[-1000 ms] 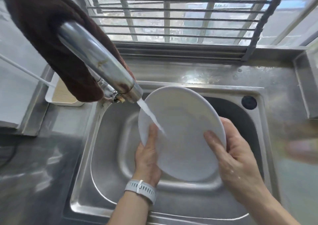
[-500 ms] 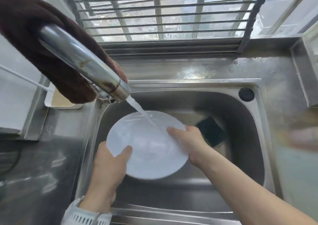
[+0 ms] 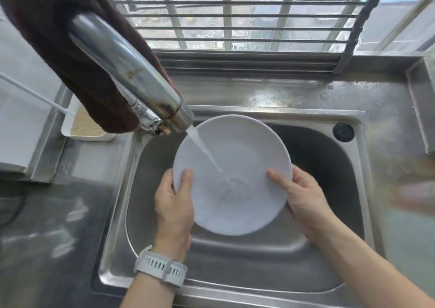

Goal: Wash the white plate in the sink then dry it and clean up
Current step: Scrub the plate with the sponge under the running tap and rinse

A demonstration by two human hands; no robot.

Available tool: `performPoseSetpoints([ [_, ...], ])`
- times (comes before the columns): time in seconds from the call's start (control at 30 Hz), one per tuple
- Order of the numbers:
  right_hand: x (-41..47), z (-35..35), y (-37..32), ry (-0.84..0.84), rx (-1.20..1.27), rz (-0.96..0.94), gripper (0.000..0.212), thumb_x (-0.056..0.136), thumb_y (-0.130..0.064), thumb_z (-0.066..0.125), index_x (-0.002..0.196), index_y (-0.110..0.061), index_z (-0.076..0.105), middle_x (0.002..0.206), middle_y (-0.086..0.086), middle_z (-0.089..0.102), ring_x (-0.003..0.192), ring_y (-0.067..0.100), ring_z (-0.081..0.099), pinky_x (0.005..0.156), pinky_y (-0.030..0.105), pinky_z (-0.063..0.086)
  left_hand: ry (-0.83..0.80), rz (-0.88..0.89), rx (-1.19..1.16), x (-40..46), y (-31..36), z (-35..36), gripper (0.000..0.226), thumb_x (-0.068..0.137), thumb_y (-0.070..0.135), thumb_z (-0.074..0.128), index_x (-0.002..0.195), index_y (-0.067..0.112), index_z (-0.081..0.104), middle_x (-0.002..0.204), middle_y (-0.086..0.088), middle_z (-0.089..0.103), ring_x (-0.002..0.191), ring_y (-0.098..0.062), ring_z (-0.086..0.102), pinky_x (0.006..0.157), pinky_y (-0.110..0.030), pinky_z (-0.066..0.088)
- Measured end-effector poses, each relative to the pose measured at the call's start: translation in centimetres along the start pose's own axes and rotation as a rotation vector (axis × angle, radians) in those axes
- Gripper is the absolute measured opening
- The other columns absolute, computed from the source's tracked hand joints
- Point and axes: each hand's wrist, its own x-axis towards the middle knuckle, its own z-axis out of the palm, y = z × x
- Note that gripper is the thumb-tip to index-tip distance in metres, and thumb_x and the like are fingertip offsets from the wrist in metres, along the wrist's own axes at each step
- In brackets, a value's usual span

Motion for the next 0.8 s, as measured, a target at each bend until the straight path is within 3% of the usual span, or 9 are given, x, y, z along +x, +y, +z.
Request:
performPoseSetpoints([
  [0.1,-0.2,-1.0,0.9,-0.003,0.101,0.253,0.026,0.091,-0.017,0.067,0.113,-0.003,0.07,0.106,0.015,0.076,0.101,0.035,0.072,0.095,0.049,0.055,-0.068,0.152,0.241,-0.7,0.1,-1.1,0.021,0.102,0.018,0.063,0.117,0.032,0.067,0.106,0.011,0.077,0.098,-0.007,0.074,0.077,-0.024,0.06],
  [0.17,-0.8,-1.0,0.7,-0.019,0.043,0.229,0.022,0.092,-0.017,0.066,0.108,-0.002,0.071,0.1,0.017,0.077,0.095,0.036,0.073,0.089,0.048,0.058,-0.054,0.096,0.381,-1.0,-0.3,-1.8,0.024,0.1,0.017,0.064,0.118,0.032,0.065,0.107,0.01,0.076,0.099,-0.008,0.072,0.078,-0.028,0.057],
  [0.27,-1.8,-0.3,0.1,-0.024,-0.267,-0.115,0.02,0.096,-0.02,0.064,0.085,-0.007,0.072,0.079,0.014,0.074,0.072,0.024,0.069,0.065,0.039,0.055,-0.056,-0.195,0.327,-1.4,-0.1,-1.8,0.011,0.104,0.02,0.061,0.109,0.024,0.069,0.102,0.003,0.081,0.096,-0.018,0.075,0.084,-0.038,0.057],
  [0.33,-2.4,0.6,-0.4,-0.053,-0.548,-0.489,0.027,0.099,-0.023,0.061,0.074,-0.017,0.066,0.069,0.004,0.063,0.065,0.011,0.058,0.058,0.034,0.047,-0.064,-0.411,0.075,-2.0,0.2,-1.3,0.031,0.105,0.04,0.055,0.114,0.015,0.072,0.1,0.002,0.081,0.095,-0.02,0.076,0.091,-0.04,0.055],
  [0.43,-3.4,1.6,-0.9,-0.148,-0.895,-0.923,0.019,0.1,-0.018,0.057,0.108,-0.024,0.074,0.097,-0.008,0.068,0.085,0.014,0.065,0.072,0.03,0.051,-0.114,-0.595,-0.357,-2.6,1.6,-0.6,0.065,0.098,0.066,0.047,0.119,0.01,0.072,0.117,-0.018,0.072,0.114,-0.04,0.069,0.107,-0.055,0.048],
  [0.5,-3.9,1.3,-0.8,-0.198,-1.035,-1.045,0.031,0.098,-0.016,0.055,0.125,-0.013,0.069,0.115,-0.002,0.069,0.099,0.021,0.066,0.079,0.035,0.052,-0.181,-0.582,-0.514,-2.5,2.6,-0.5,0.071,0.1,0.066,0.04,0.112,0.006,0.078,0.123,-0.023,0.072,0.116,-0.043,0.067,0.101,-0.055,0.051],
  [0.57,-4.3,0.1,-0.4,-0.215,-1.091,-1.141,0.034,0.098,-0.014,0.051,0.128,-0.01,0.067,0.123,-0.001,0.068,0.11,0.02,0.066,0.085,0.037,0.052,-0.213,-0.563,-0.546,-2.4,3.3,-0.1,0.072,0.104,0.058,0.038,0.123,-0.002,0.073,0.128,-0.028,0.071,0.122,-0.042,0.067,0.105,-0.053,0.048],
  [0.67,-4.2,-2.2,0.4,-0.179,-1.103,-1.171,0.04,0.095,0.0,0.047,0.13,-0.01,0.065,0.133,-0.001,0.064,0.125,0.02,0.06,0.096,0.04,0.052,-0.134,-0.509,-0.415,-2.5,3.9,1.4,0.043,0.104,0.026,0.051,0.132,-0.004,0.066,0.122,-0.024,0.075,0.117,-0.036,0.072,0.105,-0.046,0.053],
  [0.8,-2.8,-2.6,1.3,-0.077,-1.136,-0.998,0.086,0.057,0.033,0.051,0.133,-0.007,0.062,0.141,0.0,0.059,0.137,0.018,0.05,0.109,0.041,0.046,-0.09,-0.432,-0.369,-3.7,4.2,2.5,0.027,0.101,0.01,0.058,0.124,0.003,0.07,0.111,-0.015,0.081,0.095,-0.023,0.08,0.082,-0.036,0.064],
])
